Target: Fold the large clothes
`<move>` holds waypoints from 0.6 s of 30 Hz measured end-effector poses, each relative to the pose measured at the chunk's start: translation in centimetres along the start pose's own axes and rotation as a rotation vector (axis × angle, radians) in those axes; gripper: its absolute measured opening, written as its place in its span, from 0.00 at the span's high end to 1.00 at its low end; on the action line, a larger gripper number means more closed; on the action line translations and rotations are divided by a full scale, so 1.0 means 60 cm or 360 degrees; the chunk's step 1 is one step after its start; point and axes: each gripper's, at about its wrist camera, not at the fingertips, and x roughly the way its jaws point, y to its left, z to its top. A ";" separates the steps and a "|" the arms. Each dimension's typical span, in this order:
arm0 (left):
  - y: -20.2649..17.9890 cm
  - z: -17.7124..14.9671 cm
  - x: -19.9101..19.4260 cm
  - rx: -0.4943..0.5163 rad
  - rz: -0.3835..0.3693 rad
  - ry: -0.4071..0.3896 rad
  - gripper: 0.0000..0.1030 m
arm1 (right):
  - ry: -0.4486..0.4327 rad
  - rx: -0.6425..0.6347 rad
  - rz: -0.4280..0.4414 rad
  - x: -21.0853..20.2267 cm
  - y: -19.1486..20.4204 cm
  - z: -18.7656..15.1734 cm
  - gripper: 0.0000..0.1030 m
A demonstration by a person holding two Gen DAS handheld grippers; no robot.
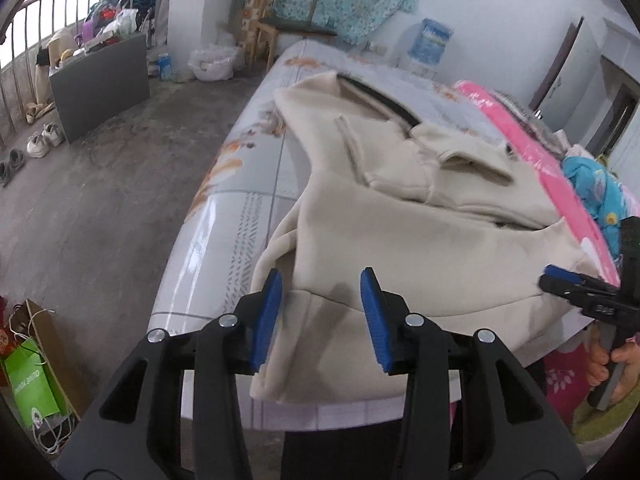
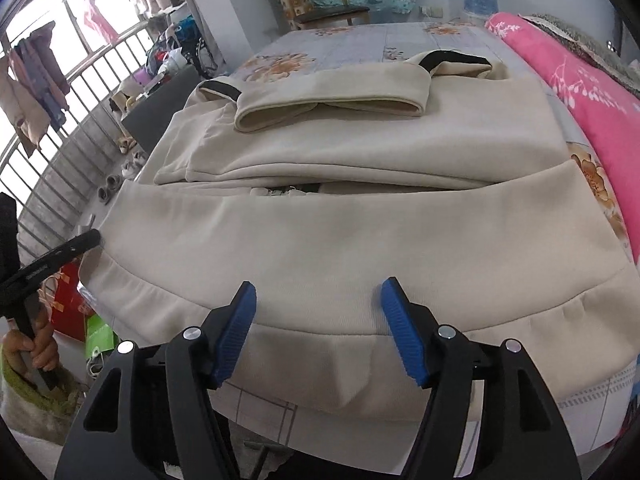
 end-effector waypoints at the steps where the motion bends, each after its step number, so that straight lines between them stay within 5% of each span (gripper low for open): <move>1: 0.003 0.000 0.006 -0.0012 -0.0001 0.0022 0.65 | 0.0000 -0.0006 -0.0009 0.000 0.002 0.000 0.38; 6: 0.016 0.011 0.022 -0.0057 -0.0115 0.0018 0.67 | -0.0004 -0.0032 -0.0045 0.005 0.010 -0.002 0.36; 11: 0.016 0.022 0.015 -0.0096 -0.0429 -0.0055 0.68 | -0.0005 -0.0044 -0.0054 0.007 0.011 0.000 0.35; 18: 0.024 0.040 0.055 -0.0197 -0.0343 0.0016 0.76 | -0.0011 -0.0060 -0.0062 0.010 0.012 -0.001 0.35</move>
